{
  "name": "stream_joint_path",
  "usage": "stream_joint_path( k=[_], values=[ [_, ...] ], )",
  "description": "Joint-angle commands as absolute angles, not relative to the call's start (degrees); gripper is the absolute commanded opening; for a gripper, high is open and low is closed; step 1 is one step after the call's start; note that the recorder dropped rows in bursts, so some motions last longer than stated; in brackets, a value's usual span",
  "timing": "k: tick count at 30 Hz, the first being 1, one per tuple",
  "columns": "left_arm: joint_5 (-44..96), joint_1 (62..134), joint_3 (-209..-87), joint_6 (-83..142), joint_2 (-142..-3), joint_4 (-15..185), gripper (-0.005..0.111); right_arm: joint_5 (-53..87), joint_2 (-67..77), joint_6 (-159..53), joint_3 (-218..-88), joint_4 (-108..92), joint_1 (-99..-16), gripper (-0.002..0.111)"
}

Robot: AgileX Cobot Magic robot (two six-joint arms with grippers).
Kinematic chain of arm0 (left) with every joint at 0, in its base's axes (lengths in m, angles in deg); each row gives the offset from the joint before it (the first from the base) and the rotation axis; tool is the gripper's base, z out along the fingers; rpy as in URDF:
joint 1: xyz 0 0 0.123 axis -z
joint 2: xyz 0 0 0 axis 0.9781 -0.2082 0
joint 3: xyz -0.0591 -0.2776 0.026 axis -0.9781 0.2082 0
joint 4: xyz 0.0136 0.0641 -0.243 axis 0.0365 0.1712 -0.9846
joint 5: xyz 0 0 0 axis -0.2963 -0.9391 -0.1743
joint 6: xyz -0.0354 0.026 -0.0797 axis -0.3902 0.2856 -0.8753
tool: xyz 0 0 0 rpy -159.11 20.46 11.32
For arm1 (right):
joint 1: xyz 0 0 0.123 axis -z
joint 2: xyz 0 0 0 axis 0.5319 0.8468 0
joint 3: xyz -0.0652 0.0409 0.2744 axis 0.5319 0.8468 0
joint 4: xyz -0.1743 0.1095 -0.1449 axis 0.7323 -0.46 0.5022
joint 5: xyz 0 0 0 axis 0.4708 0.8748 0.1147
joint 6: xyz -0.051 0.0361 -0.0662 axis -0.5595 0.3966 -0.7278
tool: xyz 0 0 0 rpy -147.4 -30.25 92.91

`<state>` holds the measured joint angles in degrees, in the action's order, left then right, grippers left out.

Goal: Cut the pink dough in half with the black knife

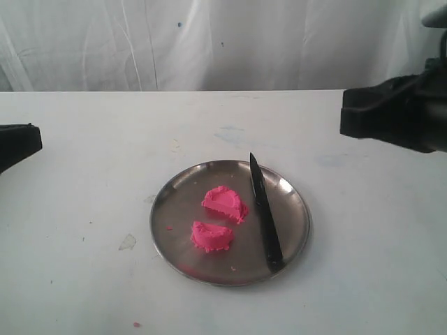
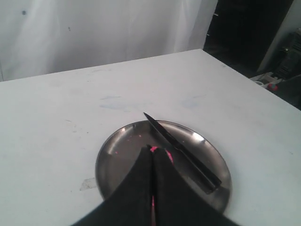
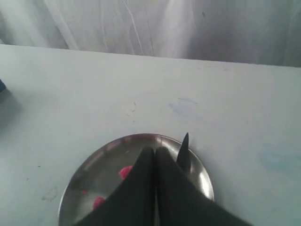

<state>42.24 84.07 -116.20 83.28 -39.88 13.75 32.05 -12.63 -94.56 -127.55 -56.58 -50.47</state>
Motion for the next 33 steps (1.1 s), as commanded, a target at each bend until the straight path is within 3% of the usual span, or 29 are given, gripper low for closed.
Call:
stream_joint_path(
  k=[1, 12, 33],
  values=[
    [48.50, 83.85, -115.51, 81.82, -38.12, 12.74, 0.000, 34.82, -21.54, -95.71, -123.96, -57.15, -51.09, 0.000],
    [50.08, 83.85, -115.52, 81.82, -37.88, 12.74, 0.000, 39.61, -36.37, -94.04, -120.21, -61.05, -51.09, 0.000],
    [49.99, 83.85, -115.52, 81.82, -37.88, 12.74, 0.000, 35.36, -44.48, -93.49, -119.96, -53.31, -50.94, 0.000]
  ],
)
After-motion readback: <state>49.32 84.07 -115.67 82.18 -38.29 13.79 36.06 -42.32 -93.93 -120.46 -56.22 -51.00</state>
